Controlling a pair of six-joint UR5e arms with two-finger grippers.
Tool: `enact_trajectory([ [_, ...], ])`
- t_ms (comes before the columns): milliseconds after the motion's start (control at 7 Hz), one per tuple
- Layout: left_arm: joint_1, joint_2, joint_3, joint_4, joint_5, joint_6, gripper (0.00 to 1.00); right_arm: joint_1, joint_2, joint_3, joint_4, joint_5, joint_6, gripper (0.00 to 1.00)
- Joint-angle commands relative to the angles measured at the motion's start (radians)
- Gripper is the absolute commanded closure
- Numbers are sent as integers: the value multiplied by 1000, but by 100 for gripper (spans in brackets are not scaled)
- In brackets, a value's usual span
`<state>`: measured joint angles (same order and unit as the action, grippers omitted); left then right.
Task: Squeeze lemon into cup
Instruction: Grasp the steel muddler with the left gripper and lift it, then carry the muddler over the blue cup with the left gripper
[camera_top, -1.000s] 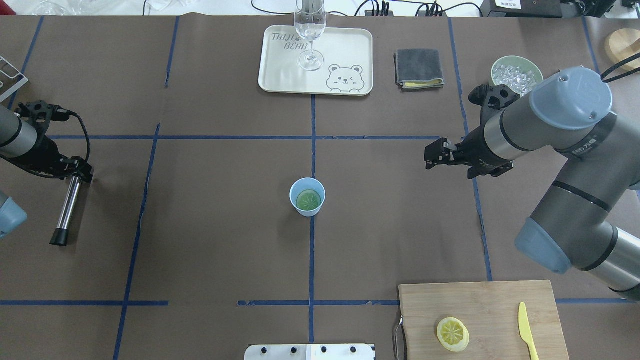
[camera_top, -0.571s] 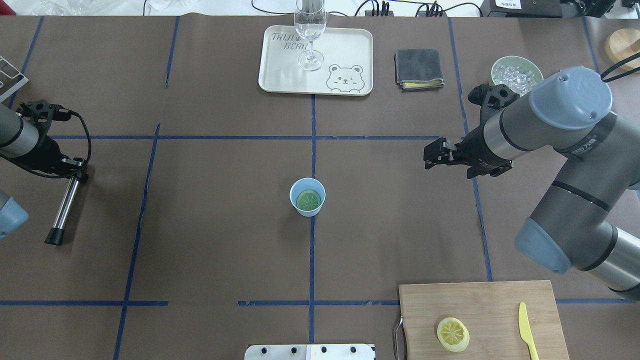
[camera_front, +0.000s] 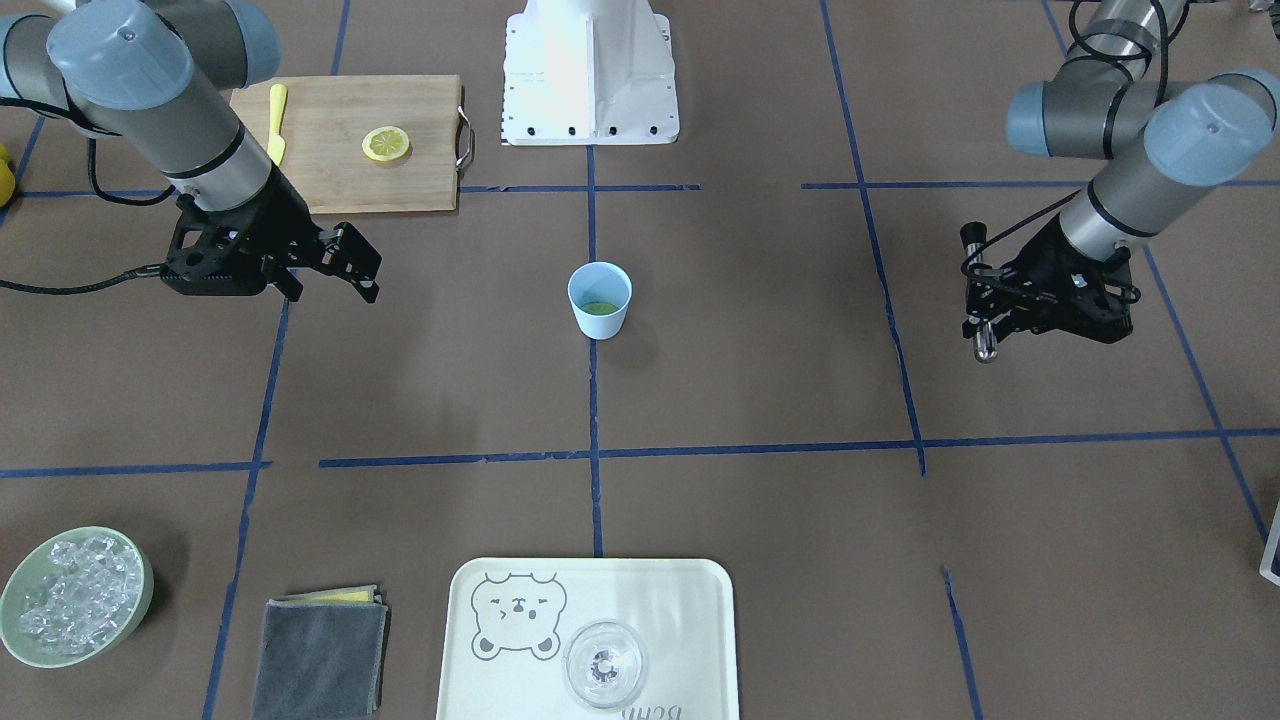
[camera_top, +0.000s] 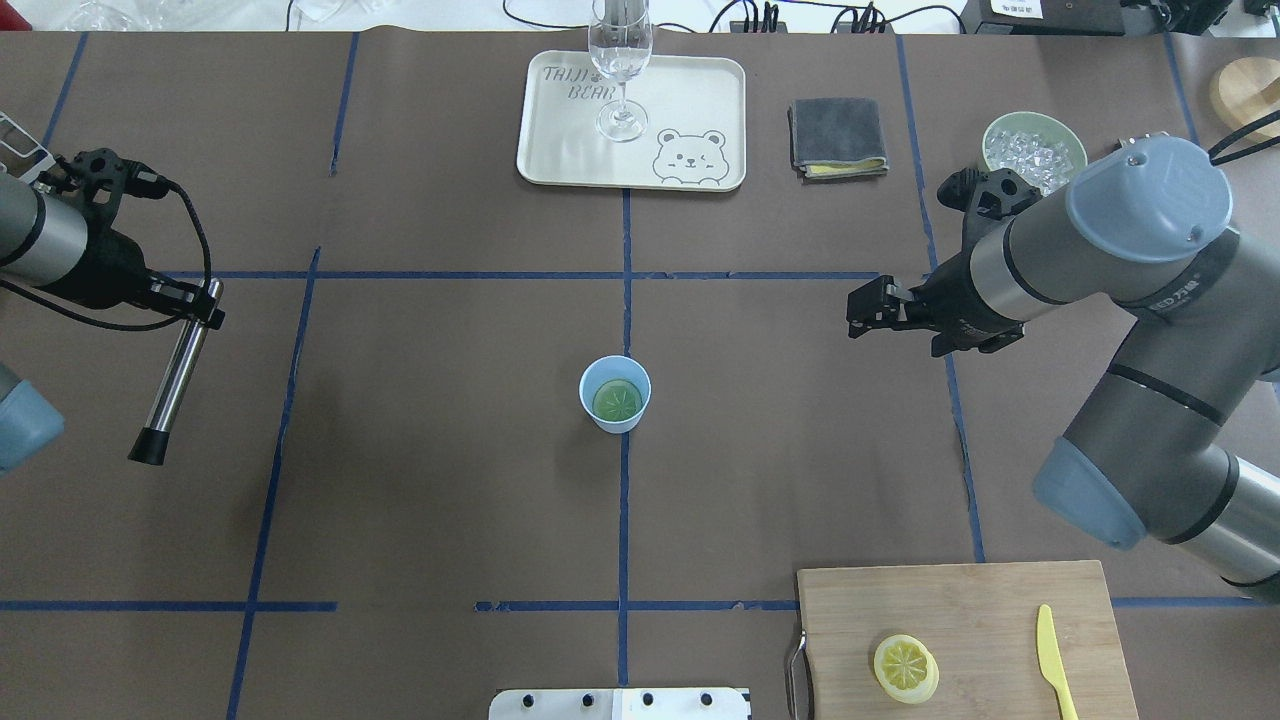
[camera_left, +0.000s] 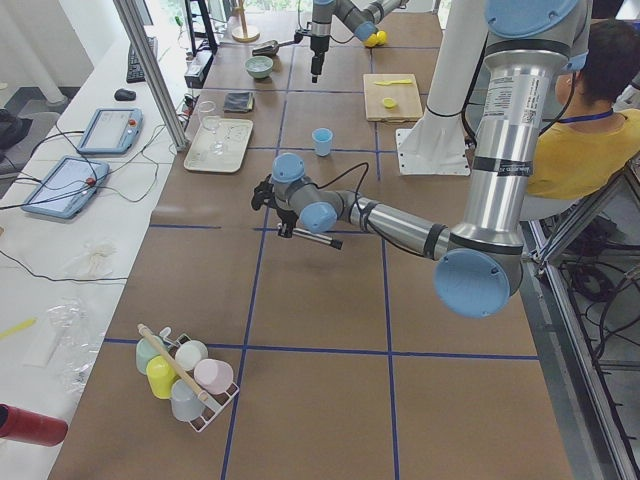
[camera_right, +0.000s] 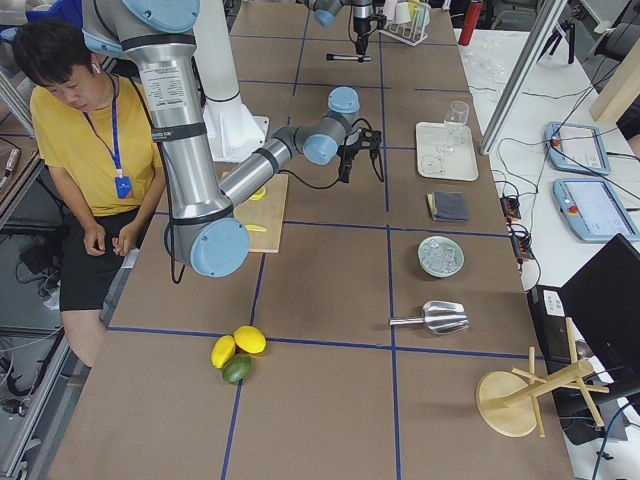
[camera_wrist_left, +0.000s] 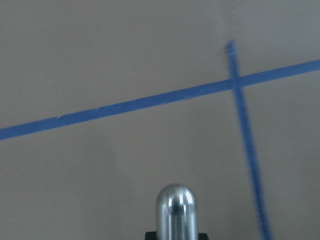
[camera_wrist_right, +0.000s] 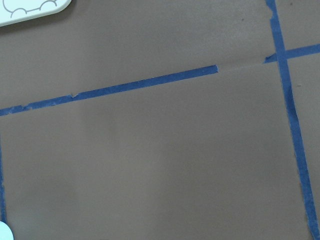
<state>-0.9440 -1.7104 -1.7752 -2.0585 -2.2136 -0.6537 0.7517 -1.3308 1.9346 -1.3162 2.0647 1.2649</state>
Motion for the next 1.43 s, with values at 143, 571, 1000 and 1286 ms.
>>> enact_trajectory([
  [143, 71, -188, -118, 3, 28, -15, 100, 0, -5, 1, 2, -3, -2, 0],
  [571, 97, -259, -229, -3, 122, -276, 100, 0, -4, 0, 2, -3, 1, 0],
  [1000, 177, -317, -262, -26, 273, -231, 100, 0, -4, -3, 2, -5, -1, 0],
  [1286, 238, -319, -213, -275, 322, -231, 100, 3, -14, 0, 2, -3, -4, 0],
])
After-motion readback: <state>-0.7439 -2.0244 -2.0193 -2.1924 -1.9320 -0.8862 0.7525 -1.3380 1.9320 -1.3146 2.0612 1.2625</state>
